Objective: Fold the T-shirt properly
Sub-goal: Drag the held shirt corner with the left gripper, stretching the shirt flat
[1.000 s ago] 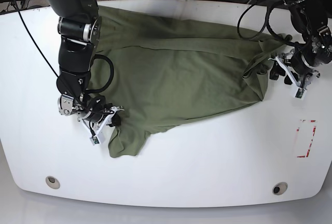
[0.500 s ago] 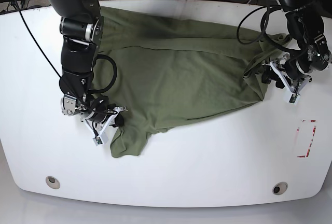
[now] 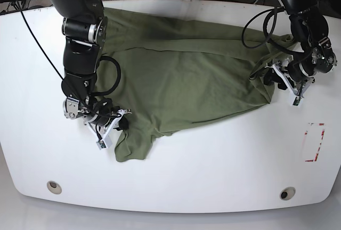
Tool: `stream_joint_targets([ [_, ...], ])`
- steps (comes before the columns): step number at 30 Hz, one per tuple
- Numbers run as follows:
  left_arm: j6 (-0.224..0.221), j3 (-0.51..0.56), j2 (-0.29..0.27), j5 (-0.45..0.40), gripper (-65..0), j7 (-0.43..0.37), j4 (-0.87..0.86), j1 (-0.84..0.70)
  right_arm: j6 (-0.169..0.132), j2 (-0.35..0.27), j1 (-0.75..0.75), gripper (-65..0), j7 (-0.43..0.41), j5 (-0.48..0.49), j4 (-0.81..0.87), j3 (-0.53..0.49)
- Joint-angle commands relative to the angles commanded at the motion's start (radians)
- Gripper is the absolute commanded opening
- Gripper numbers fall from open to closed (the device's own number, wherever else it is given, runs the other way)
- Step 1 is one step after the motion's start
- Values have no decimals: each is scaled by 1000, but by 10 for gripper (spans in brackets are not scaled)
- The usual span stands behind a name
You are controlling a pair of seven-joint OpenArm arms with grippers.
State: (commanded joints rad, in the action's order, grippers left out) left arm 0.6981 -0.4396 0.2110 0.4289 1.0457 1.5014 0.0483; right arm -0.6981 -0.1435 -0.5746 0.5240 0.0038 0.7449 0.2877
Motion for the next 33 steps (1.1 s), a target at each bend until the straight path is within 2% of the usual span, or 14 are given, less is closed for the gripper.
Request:
stream_joint_targets([
  [8,0,55,-3,-2,-343,0,0,-3,0,-3,0,-612,0,0,0,0],
  [15,0,51,-3,-5,-347,2,0,-5,0,-3,-2,-612,0,0,0,0],
  [17,0,49,0,-8,-378,2,0,-5,0,-3,-2,-612,0,0,0,0],
  [18,0,49,0,-8,-414,2,0,-5,0,-3,-2,-612,0,0,0,0],
  [23,0,49,3,-9,-639,0,2,-5,0,-3,0,-612,0,0,0,0],
  [28,0,49,21,-8,-650,0,12,-5,0,-3,0,-612,0,0,0,0],
  [33,0,48,37,-6,-650,0,94,-31,0,-3,0,-612,0,0,0,0],
])
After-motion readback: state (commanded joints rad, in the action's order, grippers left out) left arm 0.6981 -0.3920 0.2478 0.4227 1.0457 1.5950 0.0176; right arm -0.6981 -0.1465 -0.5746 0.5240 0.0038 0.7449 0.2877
